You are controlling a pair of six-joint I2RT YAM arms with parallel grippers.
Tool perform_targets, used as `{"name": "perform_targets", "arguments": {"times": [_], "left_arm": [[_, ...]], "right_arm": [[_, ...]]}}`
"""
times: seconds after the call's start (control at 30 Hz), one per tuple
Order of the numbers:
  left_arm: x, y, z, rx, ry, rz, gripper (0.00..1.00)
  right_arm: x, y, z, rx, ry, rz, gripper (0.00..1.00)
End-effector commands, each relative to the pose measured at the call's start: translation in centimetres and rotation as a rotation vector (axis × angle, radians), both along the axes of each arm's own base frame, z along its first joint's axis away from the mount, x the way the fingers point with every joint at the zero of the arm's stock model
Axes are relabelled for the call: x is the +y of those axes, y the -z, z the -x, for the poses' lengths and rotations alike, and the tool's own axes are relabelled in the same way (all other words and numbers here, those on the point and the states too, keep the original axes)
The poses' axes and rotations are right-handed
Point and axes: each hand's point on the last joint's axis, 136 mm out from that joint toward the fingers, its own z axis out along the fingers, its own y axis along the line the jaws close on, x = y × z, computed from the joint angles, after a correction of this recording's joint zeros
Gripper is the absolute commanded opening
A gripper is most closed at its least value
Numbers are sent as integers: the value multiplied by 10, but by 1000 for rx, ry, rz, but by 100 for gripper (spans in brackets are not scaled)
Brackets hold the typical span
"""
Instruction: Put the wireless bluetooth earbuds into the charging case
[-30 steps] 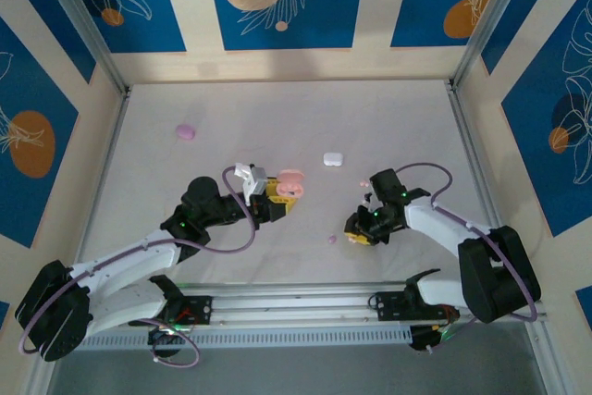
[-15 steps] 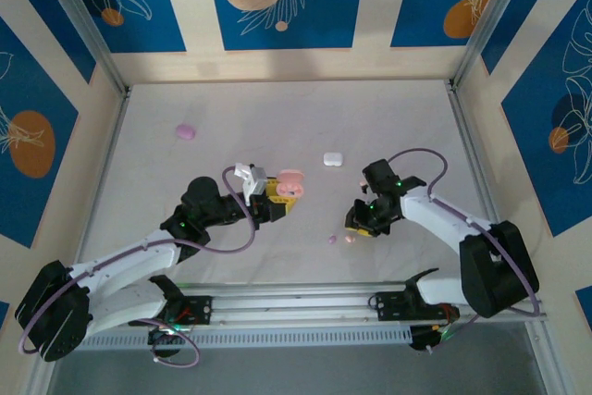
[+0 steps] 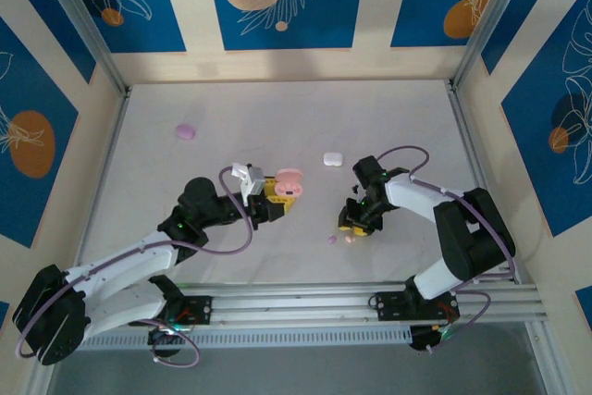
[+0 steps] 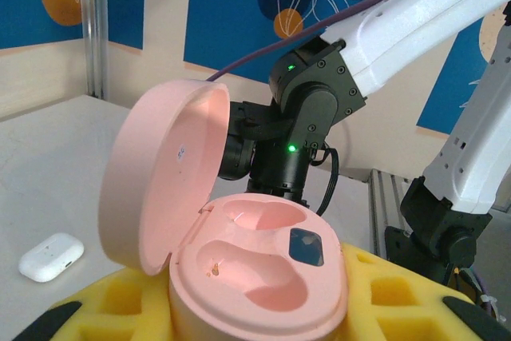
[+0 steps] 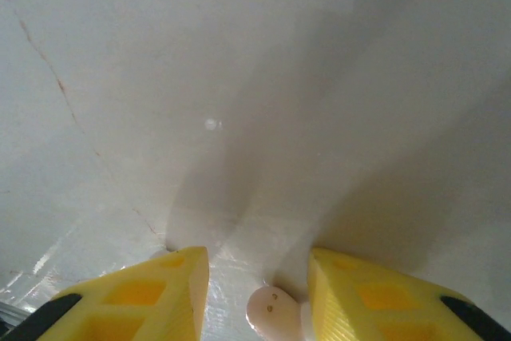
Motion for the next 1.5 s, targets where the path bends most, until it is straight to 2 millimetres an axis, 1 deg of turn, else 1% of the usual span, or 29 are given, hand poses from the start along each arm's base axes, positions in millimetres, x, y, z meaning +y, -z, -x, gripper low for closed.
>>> {"name": "perform_targets", "arguments": {"times": [0.0,0.2,0.4,0.47,0.63,0.77,0.9,1.0,1.07,1.47], "left_arm": [[-1,-10,4,-29,8,19,27],[-3,-9,4,-28,12,16,27],[-4,-8,4,-24,20,13,27],[-4,-9,3,-24,19,14,27],[-4,-9,3,-22,20,15,27],[-4,-9,3,-23,19,15,27],[-4,-9,4,-23,17,14,27],[-3,-10,3,-26,14,13,27],[-3,-9,3,-24,14,12,27],[-3,-8,4,-21,14,10,27]], "right_arm": [[6,-4,12,41,4,-23,39],[4,-6,25,66,23,-16,39],[0,-6,31,87,29,16,39],[-1,-7,30,84,21,30,38],[-10,-11,21,38,-4,135,37],[-9,-12,17,33,-22,173,35],[-8,-10,18,49,-41,217,34],[-7,-8,19,62,-59,242,31],[-9,-7,20,68,-65,275,31],[-4,-4,21,80,-94,283,29]]}}
